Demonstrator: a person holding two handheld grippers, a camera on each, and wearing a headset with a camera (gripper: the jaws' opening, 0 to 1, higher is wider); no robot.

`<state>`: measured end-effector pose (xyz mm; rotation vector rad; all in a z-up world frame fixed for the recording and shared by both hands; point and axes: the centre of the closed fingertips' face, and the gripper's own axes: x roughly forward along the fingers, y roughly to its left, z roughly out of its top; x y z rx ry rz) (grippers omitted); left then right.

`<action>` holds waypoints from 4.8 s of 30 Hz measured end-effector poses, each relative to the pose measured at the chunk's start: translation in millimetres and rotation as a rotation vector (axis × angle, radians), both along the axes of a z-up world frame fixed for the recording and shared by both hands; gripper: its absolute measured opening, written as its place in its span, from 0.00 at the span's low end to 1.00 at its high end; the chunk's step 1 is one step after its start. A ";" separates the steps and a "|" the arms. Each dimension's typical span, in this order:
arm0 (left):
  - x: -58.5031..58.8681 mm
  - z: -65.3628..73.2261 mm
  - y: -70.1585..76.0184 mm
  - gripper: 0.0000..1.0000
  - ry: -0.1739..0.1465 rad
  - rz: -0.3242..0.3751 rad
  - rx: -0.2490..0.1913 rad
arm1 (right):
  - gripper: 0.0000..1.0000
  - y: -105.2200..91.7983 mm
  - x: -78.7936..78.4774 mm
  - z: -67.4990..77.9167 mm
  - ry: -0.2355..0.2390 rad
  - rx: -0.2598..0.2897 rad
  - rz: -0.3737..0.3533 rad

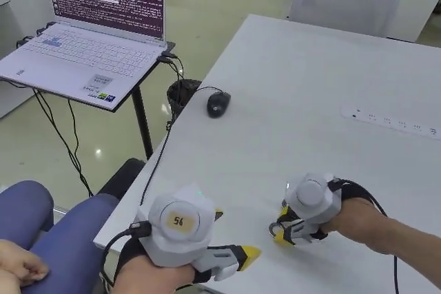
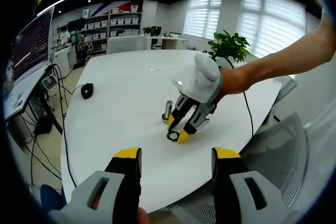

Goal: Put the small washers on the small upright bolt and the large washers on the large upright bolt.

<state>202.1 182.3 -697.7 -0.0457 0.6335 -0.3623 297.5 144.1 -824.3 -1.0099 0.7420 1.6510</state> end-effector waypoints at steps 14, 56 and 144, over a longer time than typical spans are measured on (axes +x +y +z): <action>1.4 0.7 -0.3 0.53 -0.002 -0.004 0.002 | 0.23 -4.5 -0.9 -0.5 -0.025 -0.019 -0.002; 5.5 2.0 -3.6 0.53 -0.004 -0.017 0.004 | 0.23 -9.4 63.8 76.0 -0.096 0.193 -0.280; 32.0 -24.7 -19.3 0.54 0.032 -0.113 0.001 | 0.48 -213.3 -0.9 39.1 0.073 0.342 -1.101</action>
